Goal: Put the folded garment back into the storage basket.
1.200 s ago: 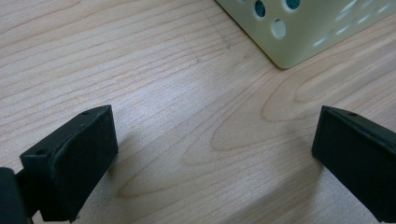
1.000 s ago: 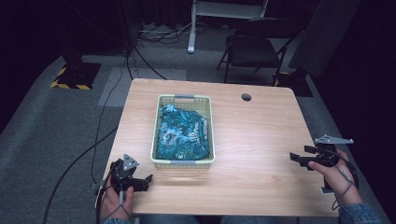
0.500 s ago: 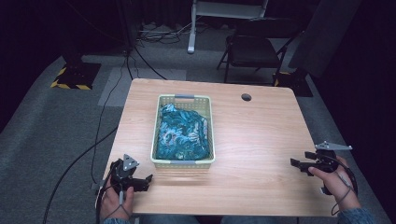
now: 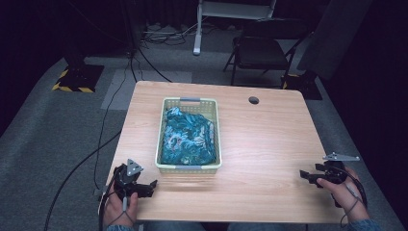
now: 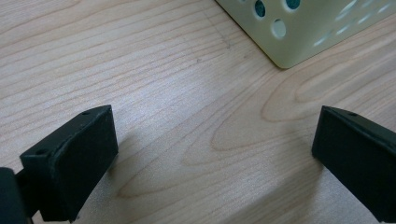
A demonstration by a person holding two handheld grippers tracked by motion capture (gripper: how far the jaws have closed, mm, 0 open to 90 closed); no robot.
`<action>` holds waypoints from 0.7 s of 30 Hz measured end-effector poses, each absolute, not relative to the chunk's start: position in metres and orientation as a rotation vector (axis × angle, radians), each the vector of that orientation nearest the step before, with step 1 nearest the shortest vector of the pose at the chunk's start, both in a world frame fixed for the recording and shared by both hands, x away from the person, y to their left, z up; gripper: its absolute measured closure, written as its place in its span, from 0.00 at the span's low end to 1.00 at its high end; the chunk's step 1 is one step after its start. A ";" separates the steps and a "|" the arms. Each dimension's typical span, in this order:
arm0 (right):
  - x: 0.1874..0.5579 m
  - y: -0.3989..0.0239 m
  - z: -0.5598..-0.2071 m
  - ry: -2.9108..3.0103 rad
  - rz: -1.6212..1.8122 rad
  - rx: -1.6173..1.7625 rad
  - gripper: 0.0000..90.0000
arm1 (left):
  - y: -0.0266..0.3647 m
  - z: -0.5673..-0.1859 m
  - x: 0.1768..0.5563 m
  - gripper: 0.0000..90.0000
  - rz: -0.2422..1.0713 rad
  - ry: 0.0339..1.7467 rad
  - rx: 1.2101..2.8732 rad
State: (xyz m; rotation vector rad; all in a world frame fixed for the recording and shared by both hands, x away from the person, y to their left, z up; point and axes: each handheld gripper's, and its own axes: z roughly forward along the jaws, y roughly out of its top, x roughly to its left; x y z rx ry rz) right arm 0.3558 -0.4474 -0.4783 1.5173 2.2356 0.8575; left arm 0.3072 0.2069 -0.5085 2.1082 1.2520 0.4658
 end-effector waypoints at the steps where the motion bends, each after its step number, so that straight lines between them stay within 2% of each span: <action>1: 0.355 -0.448 -0.480 2.234 0.857 1.521 0.17 | 0.207 -0.509 0.307 0.00 0.467 1.252 2.107; 8: 0.351 -0.449 -0.488 2.244 0.842 1.527 0.16 | 0.207 -0.509 0.307 0.00 0.466 1.252 2.108; 16: 0.345 -0.450 -0.504 2.172 0.898 1.381 0.03 | 0.207 -0.509 0.307 0.00 0.465 1.252 2.108; 21: 0.344 -0.451 -0.504 2.182 0.904 1.369 0.03 | 0.207 -0.509 0.307 0.00 0.465 1.252 2.108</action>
